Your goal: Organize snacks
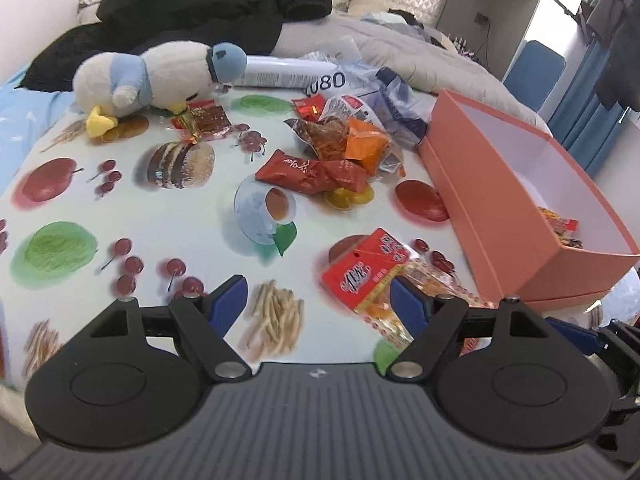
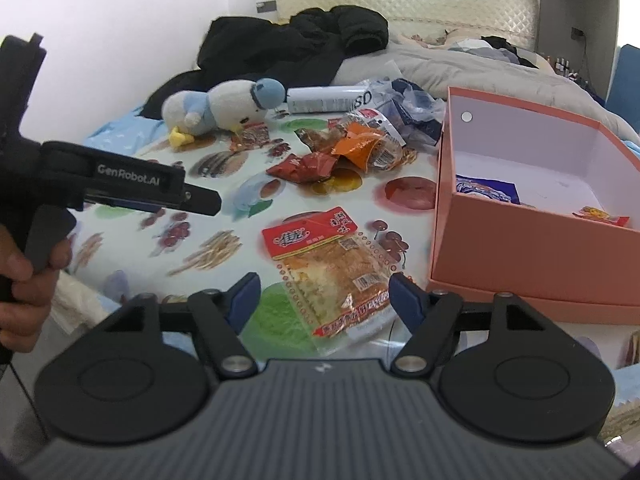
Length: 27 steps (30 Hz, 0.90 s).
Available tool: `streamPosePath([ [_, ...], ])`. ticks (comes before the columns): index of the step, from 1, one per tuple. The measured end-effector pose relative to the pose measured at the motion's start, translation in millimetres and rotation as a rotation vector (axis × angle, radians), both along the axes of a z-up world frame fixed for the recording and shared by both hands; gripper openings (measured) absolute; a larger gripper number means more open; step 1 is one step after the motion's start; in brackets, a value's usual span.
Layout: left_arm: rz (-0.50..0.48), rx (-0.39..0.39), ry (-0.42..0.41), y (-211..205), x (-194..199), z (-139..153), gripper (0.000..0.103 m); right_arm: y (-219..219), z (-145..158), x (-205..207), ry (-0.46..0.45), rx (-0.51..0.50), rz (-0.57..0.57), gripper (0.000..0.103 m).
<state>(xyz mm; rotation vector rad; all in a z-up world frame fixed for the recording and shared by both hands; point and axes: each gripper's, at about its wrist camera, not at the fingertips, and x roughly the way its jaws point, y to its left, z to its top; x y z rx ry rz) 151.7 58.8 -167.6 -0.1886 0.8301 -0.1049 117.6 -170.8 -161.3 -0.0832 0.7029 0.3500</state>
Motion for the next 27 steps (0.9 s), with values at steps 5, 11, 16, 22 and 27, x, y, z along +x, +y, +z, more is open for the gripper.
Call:
streamPosePath([
  [5,-0.012,-0.037,0.04,5,40,-16,0.082,12,-19,23,0.043,-0.029,-0.006,0.072],
  [11,0.03,-0.13,0.056,9,85,-23,0.082,28,-40,50,0.12,-0.145,0.023,0.069],
  [16,0.124,-0.154,0.048,5,124,-27,0.082,36,-47,67,0.128,-0.17,0.039,0.069],
  [22,0.11,-0.174,0.031,-4,174,-32,0.08,38,-54,89,0.182,-0.157,0.023,0.067],
  [27,0.087,-0.169,0.023,-13,196,-38,0.069,36,-60,98,0.219,-0.137,0.026,0.069],
])
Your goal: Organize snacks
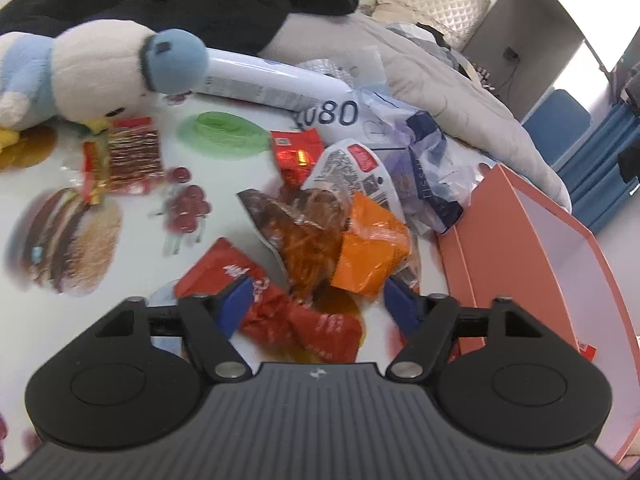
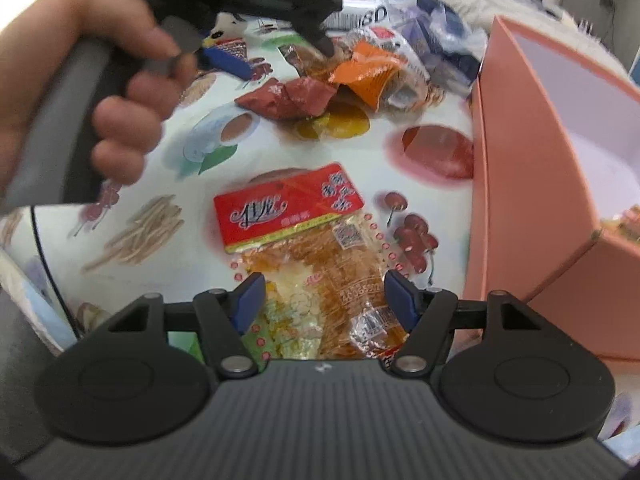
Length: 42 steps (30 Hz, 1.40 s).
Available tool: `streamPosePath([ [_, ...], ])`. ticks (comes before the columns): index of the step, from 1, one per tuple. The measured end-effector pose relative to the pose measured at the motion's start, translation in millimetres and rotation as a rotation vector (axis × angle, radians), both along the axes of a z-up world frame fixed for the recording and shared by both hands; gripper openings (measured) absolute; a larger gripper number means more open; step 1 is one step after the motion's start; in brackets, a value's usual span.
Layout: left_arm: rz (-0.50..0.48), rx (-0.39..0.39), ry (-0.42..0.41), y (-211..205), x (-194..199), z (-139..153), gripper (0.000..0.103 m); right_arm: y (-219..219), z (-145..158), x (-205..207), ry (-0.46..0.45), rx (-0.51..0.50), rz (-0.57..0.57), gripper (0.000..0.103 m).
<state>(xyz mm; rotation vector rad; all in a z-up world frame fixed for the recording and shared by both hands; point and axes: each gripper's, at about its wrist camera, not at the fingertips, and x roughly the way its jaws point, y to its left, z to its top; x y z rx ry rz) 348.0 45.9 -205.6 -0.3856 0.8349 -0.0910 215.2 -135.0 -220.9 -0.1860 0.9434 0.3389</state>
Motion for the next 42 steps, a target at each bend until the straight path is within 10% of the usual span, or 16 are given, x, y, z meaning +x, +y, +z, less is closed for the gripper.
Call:
streamPosePath([
  [9,-0.045,0.115,0.081,-9,5,-17,0.049,1,-1,0,0.019,-0.006,0.026,0.07],
  [37,-0.07,0.086,0.126,16,-21,-35,0.051,4,-7,-11,0.004,0.069,-0.102,0.076],
  [42,-0.075,0.132,0.117,8,-14,-37,0.048,12,-8,-8,-0.018,0.041,-0.054,0.058],
])
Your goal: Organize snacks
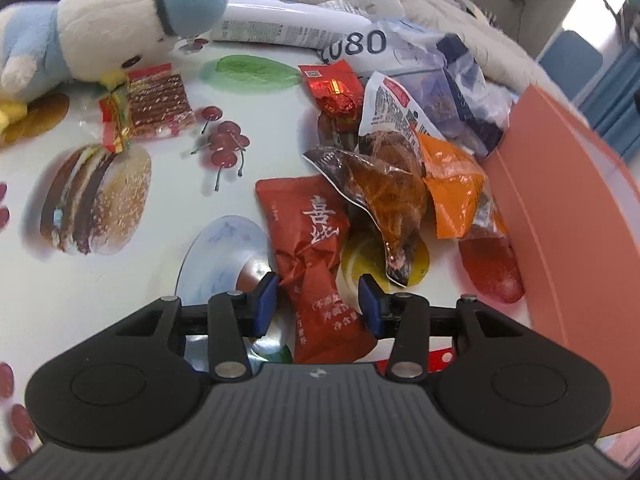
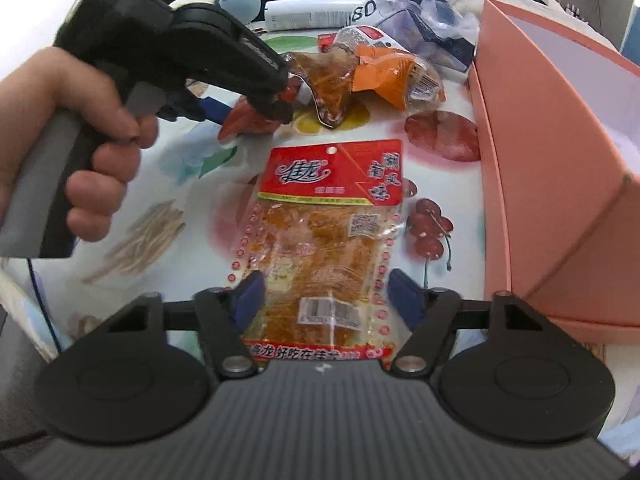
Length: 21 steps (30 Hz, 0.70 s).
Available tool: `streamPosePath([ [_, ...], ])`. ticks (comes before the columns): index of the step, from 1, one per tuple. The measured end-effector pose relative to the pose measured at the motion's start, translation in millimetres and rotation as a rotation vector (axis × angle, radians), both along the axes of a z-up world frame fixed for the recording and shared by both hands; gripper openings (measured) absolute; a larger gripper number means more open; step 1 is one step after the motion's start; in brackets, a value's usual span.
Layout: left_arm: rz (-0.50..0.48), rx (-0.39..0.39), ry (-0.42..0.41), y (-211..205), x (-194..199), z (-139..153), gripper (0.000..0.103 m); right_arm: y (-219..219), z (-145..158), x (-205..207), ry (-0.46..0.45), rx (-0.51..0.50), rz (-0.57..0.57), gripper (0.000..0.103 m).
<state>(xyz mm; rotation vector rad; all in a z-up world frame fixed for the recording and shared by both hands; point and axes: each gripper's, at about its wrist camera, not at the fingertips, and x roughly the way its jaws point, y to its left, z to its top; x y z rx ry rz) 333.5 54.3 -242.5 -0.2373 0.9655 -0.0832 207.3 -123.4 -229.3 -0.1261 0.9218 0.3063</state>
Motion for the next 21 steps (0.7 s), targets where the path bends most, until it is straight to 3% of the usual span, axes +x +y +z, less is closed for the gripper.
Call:
streamPosePath([
  [3,0.005,0.018,0.003,-2,-1,1,0.043,-1,3,6,0.013,0.005,0.008,0.048],
  [4,0.011,0.025,0.007,-1,-2,2,0.036,-1,4,6,0.013,0.006,0.009,0.045],
  [7,0.022,0.005,0.025,3,-11,5,0.034,2,6,2,0.004,-0.003,0.026,0.039],
  [21,0.097,-0.005,-0.025,9,-109,38,0.034,-15,23,-34,-0.013,0.042,-0.008,0.032],
])
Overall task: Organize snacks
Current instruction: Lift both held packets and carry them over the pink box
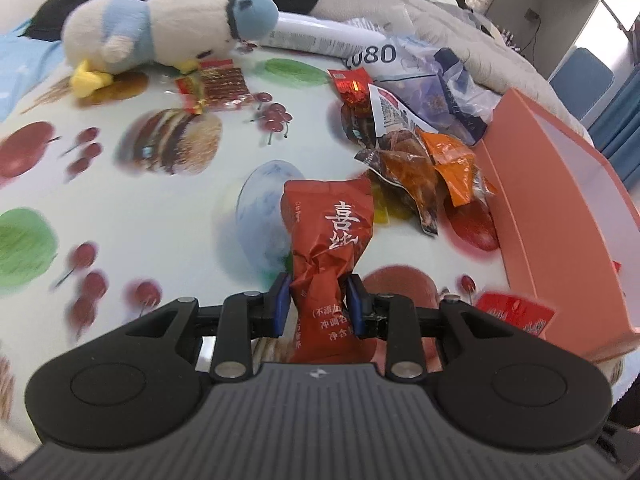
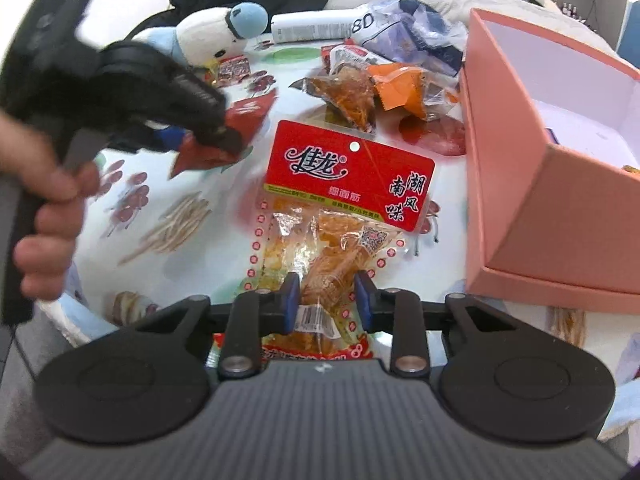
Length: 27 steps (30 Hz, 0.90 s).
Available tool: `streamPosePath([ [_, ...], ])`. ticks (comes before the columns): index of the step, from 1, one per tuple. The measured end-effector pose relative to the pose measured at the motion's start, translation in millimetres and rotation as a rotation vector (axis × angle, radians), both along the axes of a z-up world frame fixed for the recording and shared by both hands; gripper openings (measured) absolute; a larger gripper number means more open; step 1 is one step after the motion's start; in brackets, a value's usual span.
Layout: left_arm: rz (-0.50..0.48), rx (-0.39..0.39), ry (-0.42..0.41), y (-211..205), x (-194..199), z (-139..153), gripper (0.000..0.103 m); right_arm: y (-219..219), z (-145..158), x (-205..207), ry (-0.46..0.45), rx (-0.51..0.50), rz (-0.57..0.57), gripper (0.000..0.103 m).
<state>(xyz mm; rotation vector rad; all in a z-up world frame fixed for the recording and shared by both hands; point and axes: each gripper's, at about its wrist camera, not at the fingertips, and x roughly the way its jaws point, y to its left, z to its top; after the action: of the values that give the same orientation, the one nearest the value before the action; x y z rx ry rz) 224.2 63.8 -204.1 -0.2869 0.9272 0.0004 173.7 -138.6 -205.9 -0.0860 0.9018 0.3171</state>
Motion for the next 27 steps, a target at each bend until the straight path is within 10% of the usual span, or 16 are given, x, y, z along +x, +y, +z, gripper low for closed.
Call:
streamPosePath([
  [27,-0.033,-0.036,-0.195,-58,-164,117,0.034,-60,114,-82,-0.208,0.098,-0.107,0.032],
])
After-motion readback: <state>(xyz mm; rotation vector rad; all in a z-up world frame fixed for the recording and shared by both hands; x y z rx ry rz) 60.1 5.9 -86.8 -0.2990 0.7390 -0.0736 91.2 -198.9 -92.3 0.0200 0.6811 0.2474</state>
